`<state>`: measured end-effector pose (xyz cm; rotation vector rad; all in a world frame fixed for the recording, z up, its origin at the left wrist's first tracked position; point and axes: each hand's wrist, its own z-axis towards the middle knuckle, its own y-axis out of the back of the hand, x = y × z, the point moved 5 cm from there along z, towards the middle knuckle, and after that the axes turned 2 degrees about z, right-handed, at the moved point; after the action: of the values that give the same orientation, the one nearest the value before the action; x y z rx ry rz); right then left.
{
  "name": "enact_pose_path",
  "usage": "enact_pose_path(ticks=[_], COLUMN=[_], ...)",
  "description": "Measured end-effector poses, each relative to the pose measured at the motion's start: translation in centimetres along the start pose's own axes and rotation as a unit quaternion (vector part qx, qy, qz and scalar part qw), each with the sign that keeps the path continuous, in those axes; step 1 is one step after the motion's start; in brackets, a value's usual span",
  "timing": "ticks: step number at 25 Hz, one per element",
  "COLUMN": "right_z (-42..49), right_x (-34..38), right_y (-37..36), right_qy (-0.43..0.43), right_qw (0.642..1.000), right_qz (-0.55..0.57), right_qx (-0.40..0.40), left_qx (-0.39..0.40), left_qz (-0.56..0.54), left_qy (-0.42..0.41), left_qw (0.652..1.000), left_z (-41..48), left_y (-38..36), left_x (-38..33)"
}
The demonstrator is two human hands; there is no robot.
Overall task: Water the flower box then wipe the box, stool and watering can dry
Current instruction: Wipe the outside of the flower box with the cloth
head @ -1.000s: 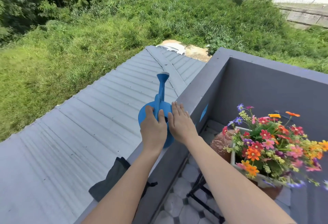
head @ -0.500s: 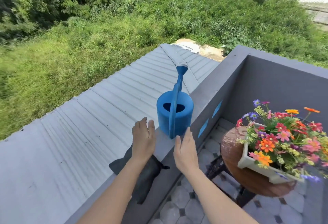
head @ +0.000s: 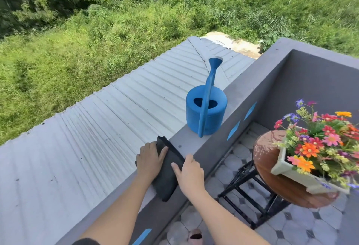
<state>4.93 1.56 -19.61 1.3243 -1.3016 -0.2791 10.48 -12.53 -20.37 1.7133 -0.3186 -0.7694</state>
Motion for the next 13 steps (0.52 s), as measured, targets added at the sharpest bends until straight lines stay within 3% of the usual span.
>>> enact_pose_path(ticks=[3,9,11,13], right_z=[0.1,-0.9,-1.6,-2.5], right_x=[-0.1,-3.0,-5.3,-8.1], right_y=[0.1,2.0,3.5,5.3], right_qy=[0.0,-0.03,-0.032,-0.044], right_qw=[1.0,0.955,0.942,0.931], right_qz=[0.021,0.291,0.335,0.358], right_qx=[0.02,0.047,-0.012,-0.056], left_qx=[-0.034,-0.047,0.004,0.114], left_qz=[-0.024,0.013,-0.094,-0.242], left_qy=[0.004,-0.045,-0.066,-0.073], left_qw=[0.999,0.998,0.993,0.961], left_z=[-0.1,-1.9,-2.9,-4.2], left_y=[0.2,2.3,2.5,1.8], left_x=[0.2,-3.6,-6.3,-9.5])
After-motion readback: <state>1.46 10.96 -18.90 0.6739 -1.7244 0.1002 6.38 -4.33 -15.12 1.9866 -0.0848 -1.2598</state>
